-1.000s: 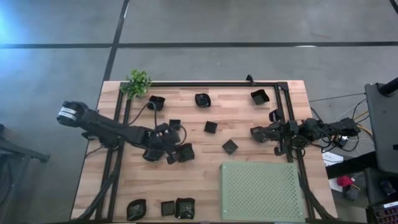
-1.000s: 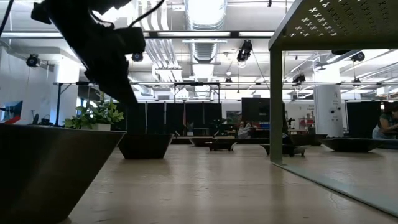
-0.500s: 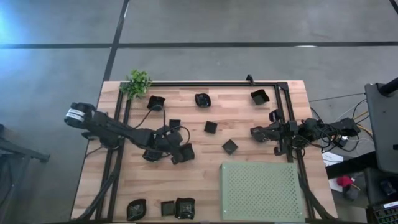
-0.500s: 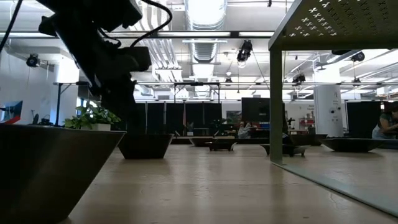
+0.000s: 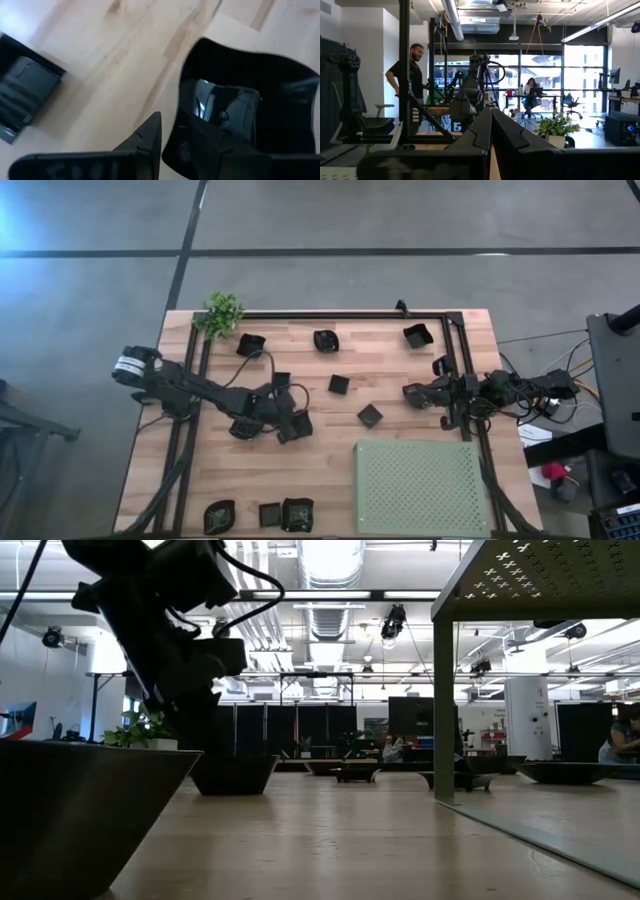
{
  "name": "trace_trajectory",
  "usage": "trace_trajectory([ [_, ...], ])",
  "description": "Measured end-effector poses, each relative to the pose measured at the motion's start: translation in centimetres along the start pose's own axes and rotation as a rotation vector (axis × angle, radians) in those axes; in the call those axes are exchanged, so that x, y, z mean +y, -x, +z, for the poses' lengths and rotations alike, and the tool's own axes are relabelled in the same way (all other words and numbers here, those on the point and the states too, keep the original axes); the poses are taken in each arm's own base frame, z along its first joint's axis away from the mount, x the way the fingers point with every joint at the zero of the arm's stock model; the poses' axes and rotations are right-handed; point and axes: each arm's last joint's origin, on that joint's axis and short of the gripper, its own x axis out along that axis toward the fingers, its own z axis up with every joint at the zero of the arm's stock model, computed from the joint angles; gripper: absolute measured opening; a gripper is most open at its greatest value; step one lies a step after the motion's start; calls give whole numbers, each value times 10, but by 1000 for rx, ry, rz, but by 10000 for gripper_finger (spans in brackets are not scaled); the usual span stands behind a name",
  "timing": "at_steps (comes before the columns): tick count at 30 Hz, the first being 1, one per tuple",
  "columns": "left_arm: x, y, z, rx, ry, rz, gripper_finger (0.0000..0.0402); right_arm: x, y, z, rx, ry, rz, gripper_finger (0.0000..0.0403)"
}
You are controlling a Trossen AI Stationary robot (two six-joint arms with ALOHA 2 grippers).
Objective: Pick & Place Mini shaped plates
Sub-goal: Put the distorted square plate on the shelf
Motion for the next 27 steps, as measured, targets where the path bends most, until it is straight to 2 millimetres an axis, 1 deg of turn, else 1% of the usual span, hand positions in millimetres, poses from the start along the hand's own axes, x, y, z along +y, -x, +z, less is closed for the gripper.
trace_trajectory([
  [9, -1, -6, -3, 36, 10, -7, 88, 0, 0, 0, 0, 0, 0, 8],
  [13, -1, -6, -3, 38, 5, -15, 83, 0, 0, 0, 0, -1, 0, 8],
  [15, -1, -5, -3, 41, 1, -19, 68, 0, 0, 0, 0, 1, 0, 8],
  [19, -2, -5, -2, 55, 4, -52, 13, 0, 0, 0, 0, 23, -1, 8],
  [24, -1, -4, -1, 75, 17, -84, 3, 0, 0, 0, -1, 45, -1, 8],
  [27, 1, -1, 2, 66, 17, -96, 1, 0, 0, 0, -1, 55, -1, 8],
])
